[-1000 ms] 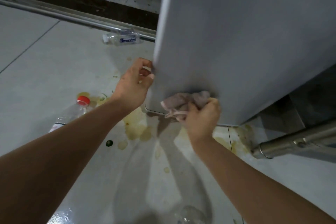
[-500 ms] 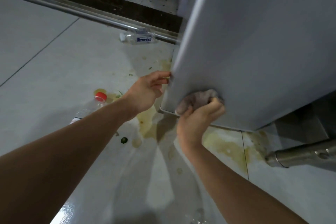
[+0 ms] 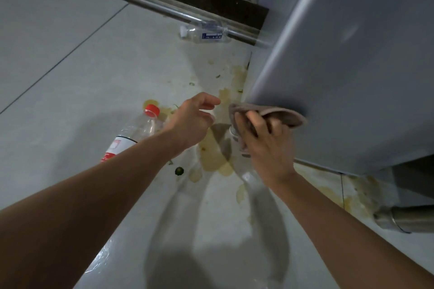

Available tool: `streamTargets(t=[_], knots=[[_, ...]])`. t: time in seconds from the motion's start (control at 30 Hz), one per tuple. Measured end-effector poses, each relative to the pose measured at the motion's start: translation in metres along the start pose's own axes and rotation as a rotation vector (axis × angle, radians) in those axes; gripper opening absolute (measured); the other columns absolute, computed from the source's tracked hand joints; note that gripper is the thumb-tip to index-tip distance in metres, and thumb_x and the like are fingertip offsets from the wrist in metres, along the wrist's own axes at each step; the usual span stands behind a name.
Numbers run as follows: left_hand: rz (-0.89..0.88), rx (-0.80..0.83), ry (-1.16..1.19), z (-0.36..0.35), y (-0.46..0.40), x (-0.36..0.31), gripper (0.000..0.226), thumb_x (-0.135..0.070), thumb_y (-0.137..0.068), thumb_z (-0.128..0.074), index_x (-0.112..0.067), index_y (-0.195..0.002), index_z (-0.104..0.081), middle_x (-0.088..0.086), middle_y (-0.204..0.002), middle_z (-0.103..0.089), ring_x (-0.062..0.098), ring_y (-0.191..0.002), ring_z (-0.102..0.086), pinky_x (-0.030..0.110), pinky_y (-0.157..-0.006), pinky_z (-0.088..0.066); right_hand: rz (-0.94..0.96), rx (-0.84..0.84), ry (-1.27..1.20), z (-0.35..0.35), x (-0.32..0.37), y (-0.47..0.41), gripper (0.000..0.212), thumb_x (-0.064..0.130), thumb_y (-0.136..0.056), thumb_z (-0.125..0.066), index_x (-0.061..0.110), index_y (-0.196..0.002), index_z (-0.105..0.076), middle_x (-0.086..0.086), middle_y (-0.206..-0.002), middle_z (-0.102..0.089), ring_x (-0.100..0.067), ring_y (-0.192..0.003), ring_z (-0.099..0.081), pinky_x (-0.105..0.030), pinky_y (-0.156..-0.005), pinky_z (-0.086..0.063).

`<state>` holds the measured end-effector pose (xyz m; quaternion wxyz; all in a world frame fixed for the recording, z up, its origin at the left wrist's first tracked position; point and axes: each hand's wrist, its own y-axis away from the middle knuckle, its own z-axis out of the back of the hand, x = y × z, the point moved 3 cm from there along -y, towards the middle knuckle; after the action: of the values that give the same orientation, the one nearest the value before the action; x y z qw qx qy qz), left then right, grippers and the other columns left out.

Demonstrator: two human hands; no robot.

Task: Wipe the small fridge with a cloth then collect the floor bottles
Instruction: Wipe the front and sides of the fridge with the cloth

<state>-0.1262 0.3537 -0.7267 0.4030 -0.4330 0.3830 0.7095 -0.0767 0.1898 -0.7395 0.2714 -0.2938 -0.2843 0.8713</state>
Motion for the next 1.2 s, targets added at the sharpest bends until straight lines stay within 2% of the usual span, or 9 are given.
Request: streamTargets(t=[0.2,0.43,0.6,0.7,0.8,0.9,1.03,1.1,1.2], knots=[[0.030,-0.082,0.021,0.004,-0.001,0.002,0.034,0.001,-0.090,-0.049,-0.030,-0.101,-0.058,-0.006,-0.114,-0.058,-0.003,-0.084,-0.057,0.011,-0.060,-0.040,0.218,0.440,0.079,-0.029,0.023,0.006,0.063,0.029,-0.059,-0.080,0.022,-0.121,-0.066,0.007,-0.121,-0.064,-0.019,-0.085,-0.054,-0.031,-0.064,-0.047],[0.053,-0.109,-0.020,-0.012,0.002,-0.002,0.031,-0.002,-0.089,-0.051,-0.029,-0.102,-0.060,-0.007,-0.113,-0.060,0.003,-0.084,-0.055,0.018,-0.060,-0.041,0.643,0.650,0.110,-0.029,0.005,0.019,0.054,0.023,-0.082,-0.052,0.017,-0.136,-0.049,0.001,-0.146,-0.038,-0.020,-0.122,-0.044,-0.037,-0.092,-0.042],[0.004,-0.051,-0.076,-0.021,0.000,-0.015,0.034,-0.003,-0.089,-0.049,-0.032,-0.106,-0.056,-0.011,-0.114,-0.058,-0.001,-0.083,-0.054,0.021,-0.061,-0.040,0.499,0.668,0.109,-0.007,-0.051,0.063,0.056,0.022,-0.050,-0.084,0.016,-0.105,-0.074,0.002,-0.117,-0.067,-0.021,-0.093,-0.064,-0.036,-0.070,-0.052],[-0.030,-0.018,-0.099,-0.026,0.001,-0.019,0.038,-0.001,-0.089,-0.050,-0.028,-0.114,-0.053,-0.006,-0.116,-0.057,0.008,-0.094,-0.058,0.027,-0.076,-0.050,0.398,0.707,0.132,0.003,-0.083,0.092,0.068,0.014,-0.041,-0.090,0.009,-0.107,-0.072,-0.007,-0.107,-0.068,-0.029,-0.087,-0.064,-0.041,-0.067,-0.054],[-0.091,0.016,-0.135,-0.035,-0.003,-0.030,0.038,-0.005,-0.088,-0.056,-0.022,-0.121,-0.051,-0.002,-0.114,-0.060,0.017,-0.103,-0.059,0.034,-0.092,-0.050,0.315,0.590,0.081,0.003,-0.077,0.090,0.049,0.013,-0.057,-0.078,0.010,-0.106,-0.071,-0.006,-0.110,-0.064,-0.030,-0.087,-0.058,-0.037,-0.067,-0.052],[-0.121,-0.008,-0.186,-0.043,-0.009,-0.040,0.022,-0.014,-0.087,-0.061,-0.020,-0.107,-0.052,-0.003,-0.104,-0.064,0.016,-0.098,-0.062,0.036,-0.091,-0.050,0.318,0.497,0.036,-0.005,-0.046,0.067,0.040,0.017,-0.071,-0.061,0.020,-0.110,-0.070,0.002,-0.119,-0.053,-0.023,-0.087,-0.046,-0.032,-0.062,-0.048],[-0.121,-0.115,-0.252,-0.047,-0.015,-0.040,0.013,-0.022,-0.088,-0.061,-0.023,-0.092,-0.048,-0.012,-0.079,-0.057,0.016,-0.080,-0.058,0.029,-0.071,-0.046,0.396,0.559,-0.014,-0.018,-0.007,0.031,0.047,0.022,-0.081,-0.056,0.022,-0.128,-0.058,0.007,-0.131,-0.054,-0.020,-0.107,-0.049,-0.031,-0.076,-0.050],[-0.120,-0.125,-0.279,-0.048,-0.017,-0.038,0.014,-0.024,-0.088,-0.060,-0.024,-0.090,-0.047,-0.017,-0.075,-0.053,0.013,-0.074,-0.054,0.026,-0.068,-0.040,0.498,0.644,0.029,-0.021,-0.007,0.032,0.053,0.014,-0.088,-0.038,0.019,-0.141,-0.043,0.004,-0.146,-0.039,-0.022,-0.125,-0.043,-0.037,-0.093,-0.046],[-0.134,-0.145,-0.304,-0.046,-0.019,-0.036,0.015,-0.024,-0.087,-0.061,-0.025,-0.089,-0.046,-0.018,-0.074,-0.051,0.009,-0.071,-0.051,0.025,-0.070,-0.037,0.532,0.630,0.115,-0.012,-0.036,0.046,0.071,0.004,-0.077,-0.014,0.018,-0.139,-0.045,0.005,-0.142,-0.044,-0.017,-0.125,-0.048,-0.035,-0.091,-0.047]])
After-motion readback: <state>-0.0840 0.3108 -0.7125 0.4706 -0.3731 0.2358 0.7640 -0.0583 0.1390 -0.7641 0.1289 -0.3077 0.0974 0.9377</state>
